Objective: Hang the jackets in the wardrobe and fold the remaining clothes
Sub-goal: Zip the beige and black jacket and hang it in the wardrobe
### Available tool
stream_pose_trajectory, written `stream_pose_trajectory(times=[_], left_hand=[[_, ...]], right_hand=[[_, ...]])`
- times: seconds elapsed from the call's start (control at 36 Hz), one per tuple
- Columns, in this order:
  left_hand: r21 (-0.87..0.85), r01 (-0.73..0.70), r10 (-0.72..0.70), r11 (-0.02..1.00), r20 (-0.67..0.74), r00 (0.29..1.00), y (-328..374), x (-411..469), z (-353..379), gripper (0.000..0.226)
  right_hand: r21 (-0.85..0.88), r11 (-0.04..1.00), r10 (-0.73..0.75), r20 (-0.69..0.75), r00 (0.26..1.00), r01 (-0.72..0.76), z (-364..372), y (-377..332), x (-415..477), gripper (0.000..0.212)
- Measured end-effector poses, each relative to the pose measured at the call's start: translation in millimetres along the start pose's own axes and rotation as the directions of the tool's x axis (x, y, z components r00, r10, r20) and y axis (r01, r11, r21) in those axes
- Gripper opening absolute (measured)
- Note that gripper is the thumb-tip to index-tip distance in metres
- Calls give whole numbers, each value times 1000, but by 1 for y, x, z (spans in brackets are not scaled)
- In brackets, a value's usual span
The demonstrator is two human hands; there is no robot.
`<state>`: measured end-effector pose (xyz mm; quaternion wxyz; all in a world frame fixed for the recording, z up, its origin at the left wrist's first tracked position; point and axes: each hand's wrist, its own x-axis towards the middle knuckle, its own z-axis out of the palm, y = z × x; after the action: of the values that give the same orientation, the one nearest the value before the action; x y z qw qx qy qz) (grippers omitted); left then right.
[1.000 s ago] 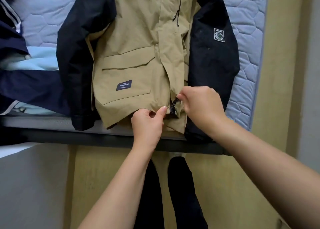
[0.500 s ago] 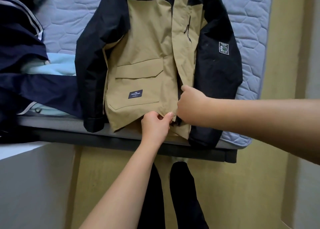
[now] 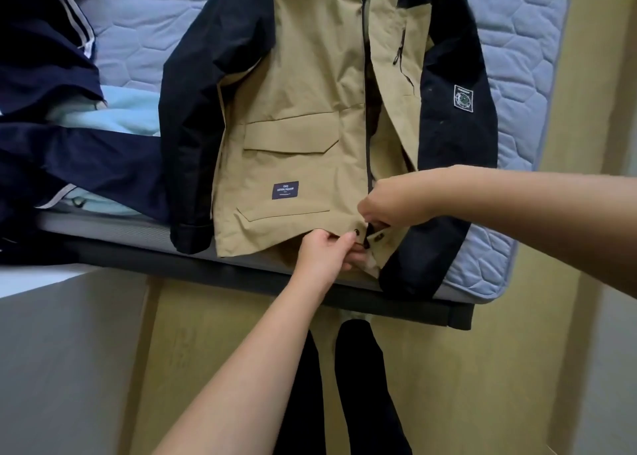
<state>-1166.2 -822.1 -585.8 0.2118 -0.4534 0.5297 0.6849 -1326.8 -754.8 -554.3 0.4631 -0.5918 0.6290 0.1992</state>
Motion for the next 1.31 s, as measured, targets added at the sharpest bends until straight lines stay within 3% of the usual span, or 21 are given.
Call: stream_pose_trajectory(times=[0.08,0.14,0.22,0.33,0.42,0.58,0.78,0.89,0.97,1.0,1.06,1.14,1.25,1.31], left_hand=[[-1,47,-47,999,35,998,0,-1,9,9],[25,69,-70,997,45,996,-1,0,13,9],[62,90,-92,994,34,995,-1,3,17,11],[127,82,-82,989,-6,997,-5,4,18,11],[175,55,-43,983,-67,997,-9,4,16,14],[263,3,29,965,-115,993,-16,2,7,21],[175,28,-6,984,-124,992,-27,3,-18,20],[195,104,-84,975,-111,990,-24,2,-22,18],[334,202,-183,921,-86,979,-14,-5,-21,22],[421,180,-148,889,-107,983,-10,-7,-21,26],[614,70,69,786,-199,978,0,-10,-18,32],[740,-48,359,671,-268,894,28,-8,-7,25],[774,-30,283,632,-194,939,57,21,18,42],[812,31,254,583,-218,942,65,37,26,34]], right_hand=[[43,999,8,-36,999,-7,10,5,-3,27],[18,1000,-2,-51,999,2,17,5,-4,20],[-129,989,-88,-96,991,75,28,5,-4,10],[-150,985,-108,-165,980,84,34,9,-7,22],[-203,979,-32,-252,967,-20,36,7,-8,25],[-218,952,149,-279,949,-214,27,4,-2,23],[-244,816,429,-352,832,-524,1,40,-4,17],[-213,846,390,-378,839,-489,0,41,3,23],[-198,886,317,-401,859,-420,2,39,0,23],[-201,889,305,-408,860,-411,2,39,-2,21],[-210,895,280,-421,863,-393,1,38,-8,19],[-223,911,223,-442,869,-348,-4,38,-14,18],[-214,923,197,-447,872,-318,-10,41,-14,20],[-211,921,210,-437,875,-327,-12,41,-12,29]])
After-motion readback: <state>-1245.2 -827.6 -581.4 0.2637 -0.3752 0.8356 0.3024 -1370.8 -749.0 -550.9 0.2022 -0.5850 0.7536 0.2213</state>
